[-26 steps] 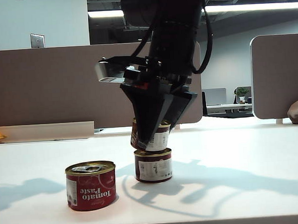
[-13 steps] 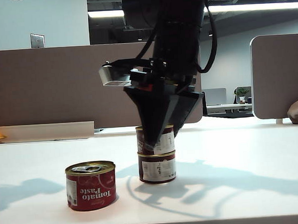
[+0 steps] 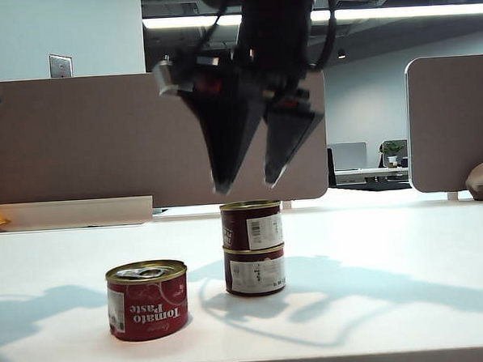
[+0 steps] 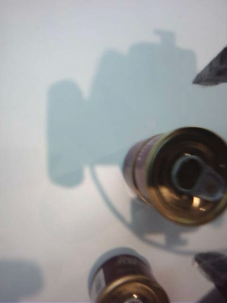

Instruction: Pick up the cans one by one and stack them together.

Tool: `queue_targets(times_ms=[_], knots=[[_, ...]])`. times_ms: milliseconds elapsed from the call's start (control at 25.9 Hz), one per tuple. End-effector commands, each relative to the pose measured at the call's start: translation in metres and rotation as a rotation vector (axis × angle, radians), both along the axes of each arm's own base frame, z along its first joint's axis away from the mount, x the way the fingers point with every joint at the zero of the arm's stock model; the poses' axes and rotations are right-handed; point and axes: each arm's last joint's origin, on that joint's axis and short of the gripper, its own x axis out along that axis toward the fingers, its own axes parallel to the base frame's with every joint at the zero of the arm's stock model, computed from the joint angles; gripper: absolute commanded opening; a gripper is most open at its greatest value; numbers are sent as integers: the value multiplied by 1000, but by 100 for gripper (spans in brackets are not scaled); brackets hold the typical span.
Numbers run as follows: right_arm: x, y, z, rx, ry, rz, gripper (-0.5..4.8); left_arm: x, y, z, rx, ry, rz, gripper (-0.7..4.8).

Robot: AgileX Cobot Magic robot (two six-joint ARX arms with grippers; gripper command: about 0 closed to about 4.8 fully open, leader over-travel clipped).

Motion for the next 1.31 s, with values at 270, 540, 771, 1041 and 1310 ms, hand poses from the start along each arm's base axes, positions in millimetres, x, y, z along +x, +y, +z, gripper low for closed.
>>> queue_targets(times_ms=[270, 540, 771, 1041, 1310], knots=[[-18, -14, 41, -23, 133, -23, -2, 28, -23, -16, -95, 68, -70, 225], [-44, -41, 93, 113, 11, -63, -1, 48, -40, -41, -90, 179, -97, 250], [-68, -65, 126, 207, -55, -93, -1, 56, -53, -53, -110, 215, -133, 382], [-90, -88, 150, 285, -110, -135, -1, 54, -72, -69, -71, 267, -191, 382], [-109, -108, 162, 306, -118, -154, -1, 54, -102, -97, 12, 293, -231, 382]])
